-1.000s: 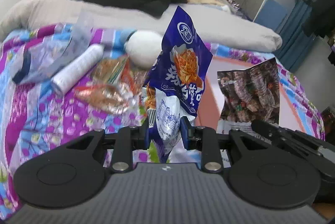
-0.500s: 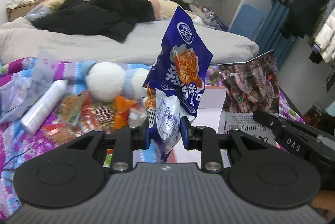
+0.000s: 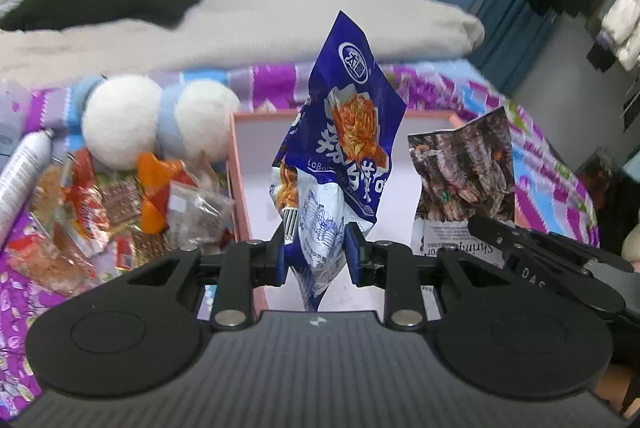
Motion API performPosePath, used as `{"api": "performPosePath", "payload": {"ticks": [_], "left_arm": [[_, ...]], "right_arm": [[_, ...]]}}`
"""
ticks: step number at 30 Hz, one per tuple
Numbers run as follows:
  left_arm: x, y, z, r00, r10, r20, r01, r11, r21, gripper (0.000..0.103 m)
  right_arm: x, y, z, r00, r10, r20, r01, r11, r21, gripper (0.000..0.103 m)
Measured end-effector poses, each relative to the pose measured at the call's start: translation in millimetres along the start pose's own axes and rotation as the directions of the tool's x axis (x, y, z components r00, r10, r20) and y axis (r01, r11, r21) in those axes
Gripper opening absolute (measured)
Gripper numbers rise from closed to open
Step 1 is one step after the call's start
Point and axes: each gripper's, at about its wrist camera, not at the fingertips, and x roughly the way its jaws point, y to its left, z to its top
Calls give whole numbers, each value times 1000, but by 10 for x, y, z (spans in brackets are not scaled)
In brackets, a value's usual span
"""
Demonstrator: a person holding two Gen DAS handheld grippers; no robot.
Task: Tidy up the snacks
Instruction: 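Carry both held bags over the pink box with both grippers, then open both grippers to drop the bags into the pink box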
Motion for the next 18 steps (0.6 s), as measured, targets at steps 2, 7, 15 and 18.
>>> {"api": "performPosePath", "payload": {"ticks": [2, 7, 15, 18], "left_arm": [[179, 16, -8, 1000, -2, -30, 2, 1000, 1, 32], [516, 65, -81, 996, -12, -87, 12, 1000, -3, 32], [746, 69, -172, 992, -23, -128, 25, 1000, 14, 33], [699, 73, -169, 993, -10, -118, 14, 999, 31, 43]], "right_arm": [[114, -33, -57, 1000, -7, -29, 7, 1000, 1, 3], [375, -105, -207, 996, -20, -92, 22, 1000, 19, 4], [546, -221, -404, 986, -44, -159, 55, 997, 61, 7], [585, -237, -434, 982, -46, -182, 58, 996, 66, 8]]}}
